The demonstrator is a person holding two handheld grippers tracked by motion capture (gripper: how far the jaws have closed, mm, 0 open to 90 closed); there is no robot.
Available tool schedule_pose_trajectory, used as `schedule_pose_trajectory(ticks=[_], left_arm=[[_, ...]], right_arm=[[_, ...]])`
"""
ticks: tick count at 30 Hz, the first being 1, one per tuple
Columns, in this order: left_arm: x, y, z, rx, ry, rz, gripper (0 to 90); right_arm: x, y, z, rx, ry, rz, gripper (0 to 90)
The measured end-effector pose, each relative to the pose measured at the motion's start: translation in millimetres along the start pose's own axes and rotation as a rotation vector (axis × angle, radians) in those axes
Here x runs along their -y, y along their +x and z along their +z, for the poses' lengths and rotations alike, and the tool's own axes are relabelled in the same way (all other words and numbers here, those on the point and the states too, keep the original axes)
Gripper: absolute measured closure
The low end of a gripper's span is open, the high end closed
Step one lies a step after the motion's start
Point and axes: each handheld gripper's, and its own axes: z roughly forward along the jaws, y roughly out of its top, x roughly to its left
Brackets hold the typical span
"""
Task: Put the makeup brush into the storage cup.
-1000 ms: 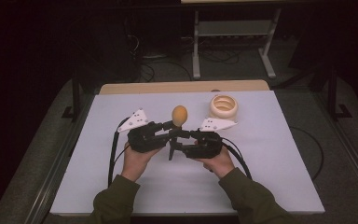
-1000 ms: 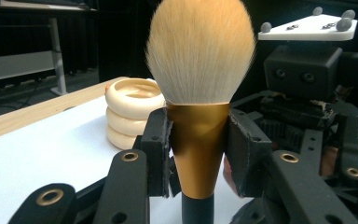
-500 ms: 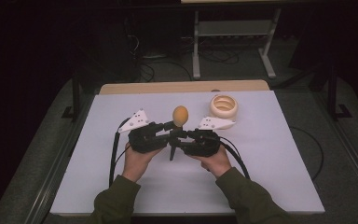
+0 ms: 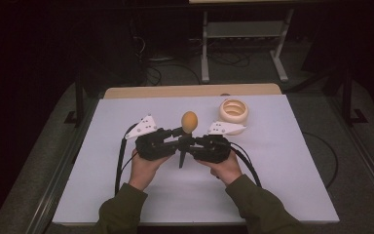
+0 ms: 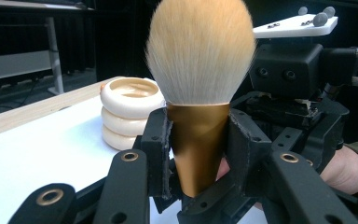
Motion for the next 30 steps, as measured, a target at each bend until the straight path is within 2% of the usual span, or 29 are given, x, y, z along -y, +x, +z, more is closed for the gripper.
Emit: schedule_pose_trajectory(ticks=[12, 30], left_arm=[[0.4, 0.3, 0.4, 0.0, -0.003, -0.001, 63.0], [2.0, 2.0, 0.9, 0.002, 0.02, 0.005, 62.2]], right_arm=[[0.2, 0.5, -0.4, 0.008, 0.001, -0.001, 71.3], [1.3, 0.8, -0.3, 0.036, 0.029, -0.009, 72.2]])
